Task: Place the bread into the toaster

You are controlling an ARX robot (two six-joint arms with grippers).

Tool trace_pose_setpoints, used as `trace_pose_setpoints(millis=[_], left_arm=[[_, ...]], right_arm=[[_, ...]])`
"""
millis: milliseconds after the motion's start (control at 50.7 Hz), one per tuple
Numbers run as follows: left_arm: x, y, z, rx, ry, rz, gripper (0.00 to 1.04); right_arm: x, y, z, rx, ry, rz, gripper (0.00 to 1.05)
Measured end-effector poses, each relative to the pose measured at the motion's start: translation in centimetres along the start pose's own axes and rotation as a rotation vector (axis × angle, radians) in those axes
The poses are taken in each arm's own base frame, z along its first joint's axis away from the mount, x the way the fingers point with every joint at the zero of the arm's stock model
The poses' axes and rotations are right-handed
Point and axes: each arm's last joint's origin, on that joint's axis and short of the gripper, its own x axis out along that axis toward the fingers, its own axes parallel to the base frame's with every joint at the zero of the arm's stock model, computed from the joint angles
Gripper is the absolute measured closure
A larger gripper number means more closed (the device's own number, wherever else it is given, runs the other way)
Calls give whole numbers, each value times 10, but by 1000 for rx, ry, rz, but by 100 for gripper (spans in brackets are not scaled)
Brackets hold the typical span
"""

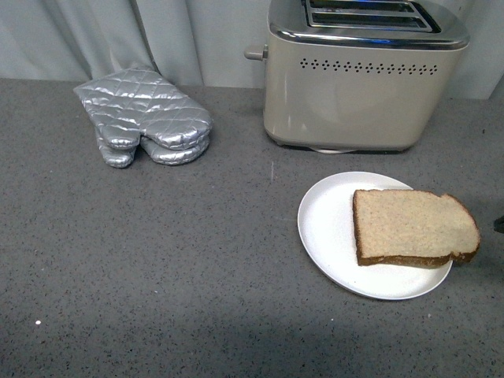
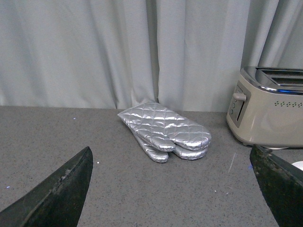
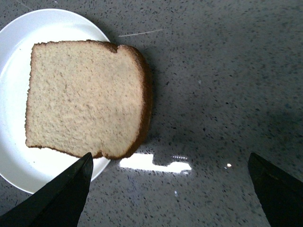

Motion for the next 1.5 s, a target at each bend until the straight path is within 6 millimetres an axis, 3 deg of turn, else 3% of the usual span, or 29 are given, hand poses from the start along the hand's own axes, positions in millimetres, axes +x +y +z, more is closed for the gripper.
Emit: trace_pose_setpoints(millis=[158, 375, 848, 967, 1105, 1243, 1381, 1499], left_arm=[[0, 0, 0, 0, 0, 0, 7], [0, 0, 0, 0, 0, 0, 7], [0, 0, 0, 0, 0, 0, 7], [0, 0, 0, 0, 0, 0, 7], [0, 0, 0, 0, 0, 0, 7], [0, 0, 0, 0, 0, 0, 7], [0, 0, 0, 0, 0, 0, 7], [0, 0, 0, 0, 0, 0, 7]], right_arm=[[26, 0, 10, 44, 47, 39, 10], [56, 5, 9, 128, 91, 67, 13], [65, 11, 14, 249, 77, 77, 85], [52, 15, 23, 299, 52, 115, 103], [21, 24, 39, 423, -2, 173, 103], [-19, 40, 46, 709, -10, 207, 103], [-72, 75, 56, 912, -197, 154, 103], [-96, 103, 62, 969, -344, 118, 103]])
